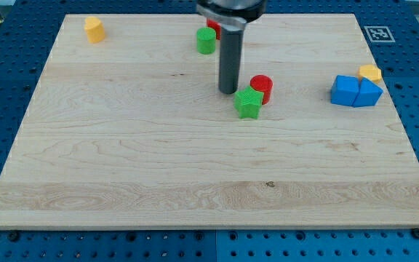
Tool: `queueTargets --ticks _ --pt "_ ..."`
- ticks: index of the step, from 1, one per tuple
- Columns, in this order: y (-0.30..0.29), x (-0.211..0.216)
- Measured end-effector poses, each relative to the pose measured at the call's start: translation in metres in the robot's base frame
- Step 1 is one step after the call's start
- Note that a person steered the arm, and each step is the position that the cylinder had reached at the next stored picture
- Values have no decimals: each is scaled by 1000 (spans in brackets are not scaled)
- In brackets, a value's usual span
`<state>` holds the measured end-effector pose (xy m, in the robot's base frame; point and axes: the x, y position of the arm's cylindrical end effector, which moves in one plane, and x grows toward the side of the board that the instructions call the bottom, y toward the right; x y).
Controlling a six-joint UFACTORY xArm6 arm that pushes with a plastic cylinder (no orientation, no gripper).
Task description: Push the red star to the top right of green circle
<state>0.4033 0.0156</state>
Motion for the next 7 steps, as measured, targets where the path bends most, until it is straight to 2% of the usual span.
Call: queueTargets --ticks 1,2,3,5,6,7 --pt "5 25" --pt "47 55" --pt "108 51" --pt "123 42" --pt "148 9" --pt "152 35"
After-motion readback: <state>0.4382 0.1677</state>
